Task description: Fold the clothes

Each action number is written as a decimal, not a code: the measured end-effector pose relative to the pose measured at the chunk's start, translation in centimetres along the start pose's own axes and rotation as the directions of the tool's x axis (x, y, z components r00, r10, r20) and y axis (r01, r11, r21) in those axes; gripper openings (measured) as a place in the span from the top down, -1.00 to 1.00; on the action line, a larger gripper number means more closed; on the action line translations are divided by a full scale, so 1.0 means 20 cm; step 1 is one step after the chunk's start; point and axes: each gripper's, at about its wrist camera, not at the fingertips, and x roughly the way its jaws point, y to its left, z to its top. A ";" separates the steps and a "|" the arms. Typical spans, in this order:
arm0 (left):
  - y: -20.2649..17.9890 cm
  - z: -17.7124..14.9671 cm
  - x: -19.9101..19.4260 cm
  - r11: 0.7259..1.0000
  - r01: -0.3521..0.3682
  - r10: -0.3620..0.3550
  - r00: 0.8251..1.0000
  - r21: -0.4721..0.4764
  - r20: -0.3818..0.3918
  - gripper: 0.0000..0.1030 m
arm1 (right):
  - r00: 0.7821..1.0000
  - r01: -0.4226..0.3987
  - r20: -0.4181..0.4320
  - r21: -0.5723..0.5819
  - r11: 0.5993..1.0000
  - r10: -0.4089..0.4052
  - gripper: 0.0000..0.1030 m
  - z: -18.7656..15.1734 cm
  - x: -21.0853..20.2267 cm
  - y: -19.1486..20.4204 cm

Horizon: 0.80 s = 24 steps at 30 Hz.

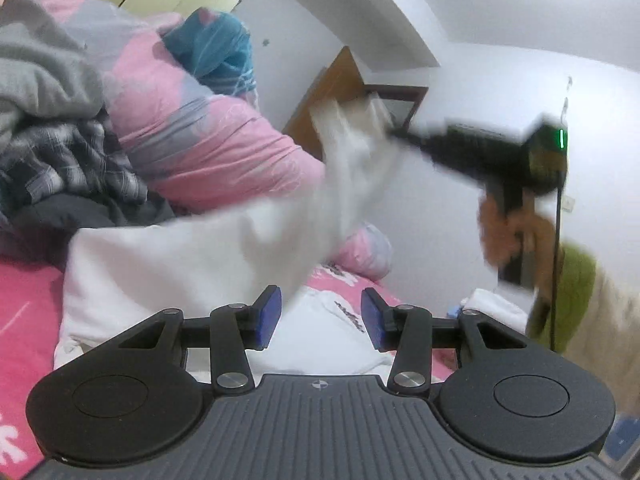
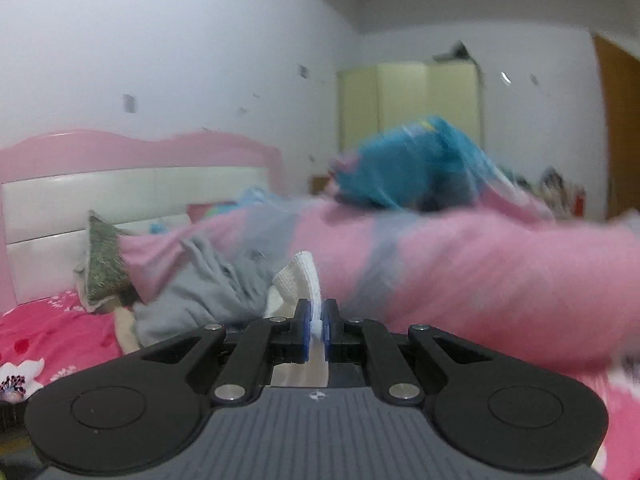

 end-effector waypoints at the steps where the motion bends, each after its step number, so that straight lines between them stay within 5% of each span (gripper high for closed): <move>1: 0.01 0.01 0.01 1.000 -0.008 0.008 1.000 -0.015 0.005 0.15 | 1.000 0.015 -0.017 0.009 1.000 -0.014 0.88 -0.06 -0.01 -0.05; 6: 0.11 0.02 0.05 0.991 -0.106 0.103 0.994 -0.079 -0.036 0.15 | 0.989 0.100 -0.117 0.106 0.989 -0.087 0.84 -0.37 -0.07 -0.35; 9: 0.16 0.00 0.12 0.976 -0.198 0.187 0.976 -0.090 -0.112 0.15 | 0.961 0.223 -0.209 0.184 0.957 -0.183 0.84 -0.59 -0.13 -0.57; 13: 0.19 -0.08 0.20 0.941 -0.327 0.302 0.928 -0.090 -0.217 0.16 | 0.933 0.336 -0.264 0.385 0.860 -0.246 0.83 -0.79 -0.29 -0.81; 16: 0.20 -0.10 0.23 0.933 -0.350 0.322 0.916 -0.081 -0.239 0.16 | 0.931 0.334 -0.305 0.496 0.801 -0.199 0.81 -0.87 -0.36 -0.87; 17: 0.20 -0.11 0.24 0.932 -0.353 0.325 0.914 -0.079 -0.244 0.15 | 0.931 0.324 -0.322 0.505 0.800 -0.173 0.70 -0.88 -0.34 -0.86; 20: 0.20 -0.13 0.22 0.929 -0.366 0.339 0.905 -0.064 -0.256 0.15 | 0.919 0.307 -0.373 0.482 0.821 -0.125 -0.02 -0.83 -0.22 -0.80; 22: 0.21 -0.13 0.22 0.927 -0.369 0.342 0.904 -0.065 -0.256 0.16 | 0.916 0.268 -0.389 0.428 0.863 -0.092 -0.09 -0.77 -0.09 -0.71; 24: 0.22 -0.13 0.21 0.924 -0.375 0.347 0.902 -0.069 -0.256 0.16 | 0.889 0.275 -0.449 0.360 0.891 -0.092 -0.39 -0.71 0.08 -0.62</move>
